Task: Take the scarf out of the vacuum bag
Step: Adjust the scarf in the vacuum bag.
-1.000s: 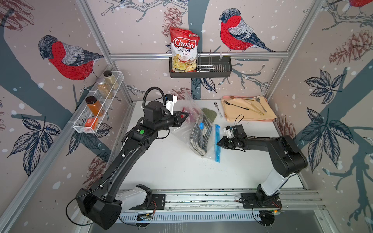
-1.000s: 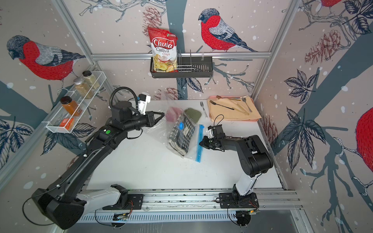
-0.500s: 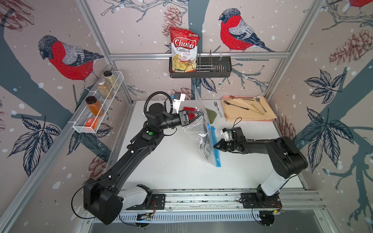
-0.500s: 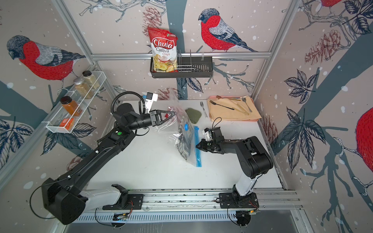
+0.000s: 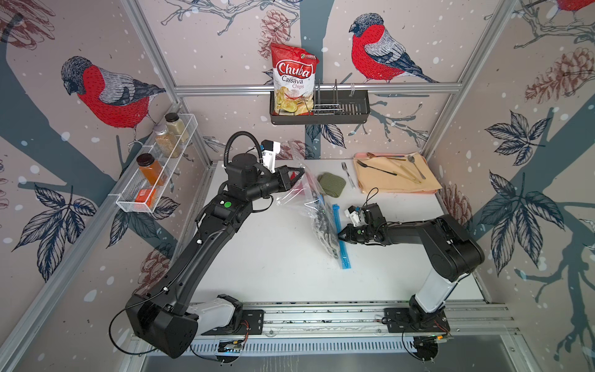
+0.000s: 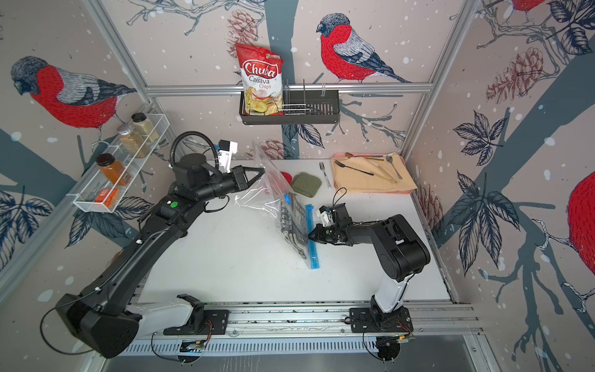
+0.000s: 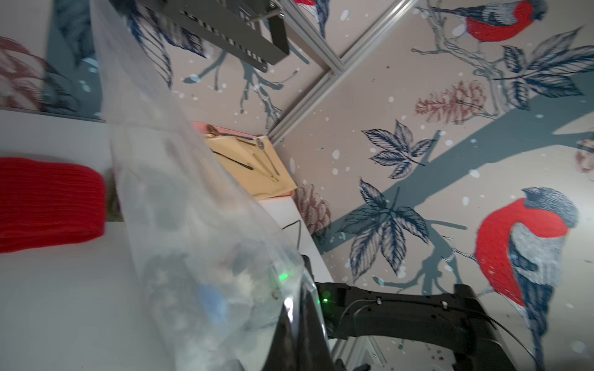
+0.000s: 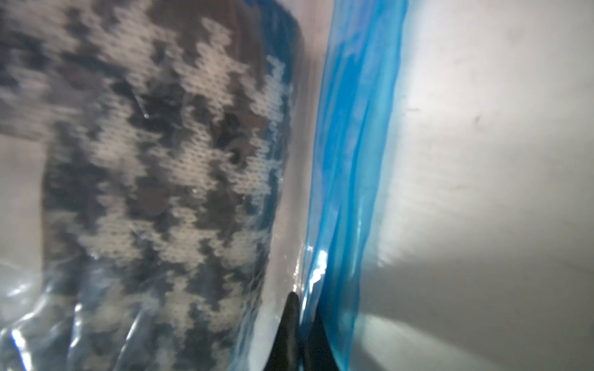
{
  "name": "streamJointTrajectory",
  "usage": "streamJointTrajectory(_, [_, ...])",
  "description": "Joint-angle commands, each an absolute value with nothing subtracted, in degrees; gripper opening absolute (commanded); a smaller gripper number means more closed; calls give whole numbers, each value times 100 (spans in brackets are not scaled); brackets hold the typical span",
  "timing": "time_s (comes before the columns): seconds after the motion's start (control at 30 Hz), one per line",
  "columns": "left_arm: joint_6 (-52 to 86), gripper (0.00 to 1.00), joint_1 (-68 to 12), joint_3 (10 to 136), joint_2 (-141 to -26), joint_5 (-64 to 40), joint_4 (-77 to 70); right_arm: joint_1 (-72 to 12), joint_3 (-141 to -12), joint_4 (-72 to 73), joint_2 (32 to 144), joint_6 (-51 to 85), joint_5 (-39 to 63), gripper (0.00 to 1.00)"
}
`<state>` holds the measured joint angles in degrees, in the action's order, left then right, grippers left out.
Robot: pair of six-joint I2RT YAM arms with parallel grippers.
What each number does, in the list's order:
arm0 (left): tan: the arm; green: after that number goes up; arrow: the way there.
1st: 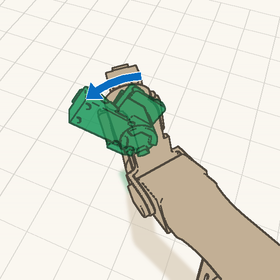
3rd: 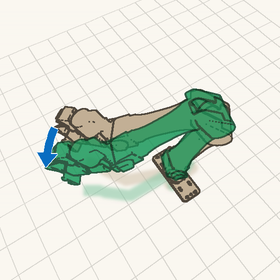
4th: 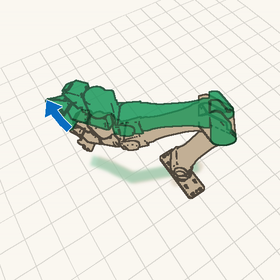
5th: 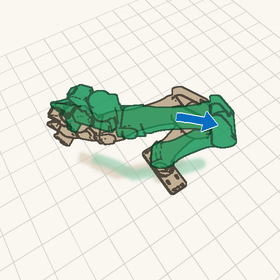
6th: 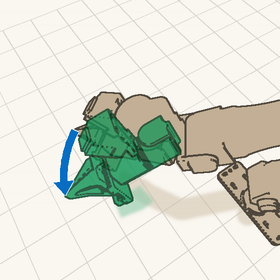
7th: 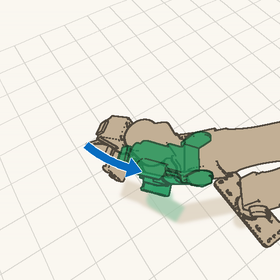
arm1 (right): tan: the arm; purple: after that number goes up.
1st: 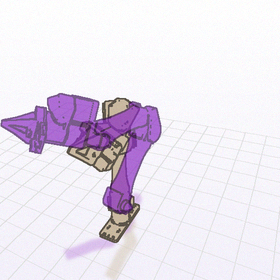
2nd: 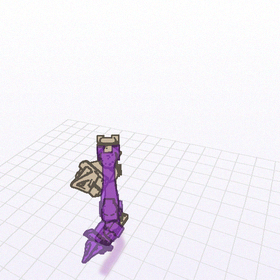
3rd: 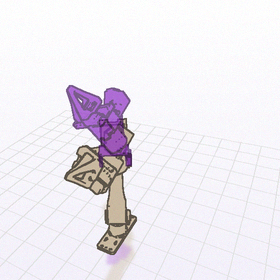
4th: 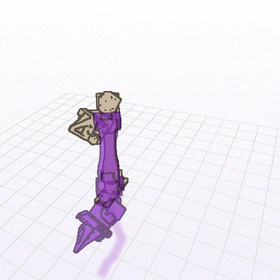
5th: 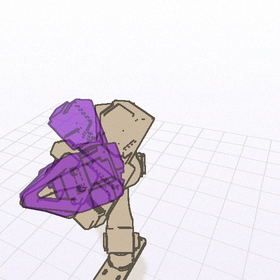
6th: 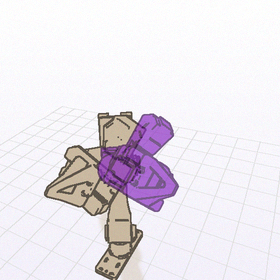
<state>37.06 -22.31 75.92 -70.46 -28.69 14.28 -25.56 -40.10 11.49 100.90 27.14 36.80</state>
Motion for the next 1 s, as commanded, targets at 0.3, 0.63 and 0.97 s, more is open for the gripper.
streamJointTrajectory(0.3, [2606,3,-1873,6418,-7540,400,4177,-2644,-4353,-330,9915,2330,2565,0])
streamJointTrajectory(0.63, [3282,39,-1346,5591,-7792,1818,4299,-2857,-4346,-186,9622,2433,2917,0])
streamJointTrajectory(0.97, [3429,63,-1913,5985,-7095,3438,4370,-2721,-4323,411,9465,2707,3704,0])
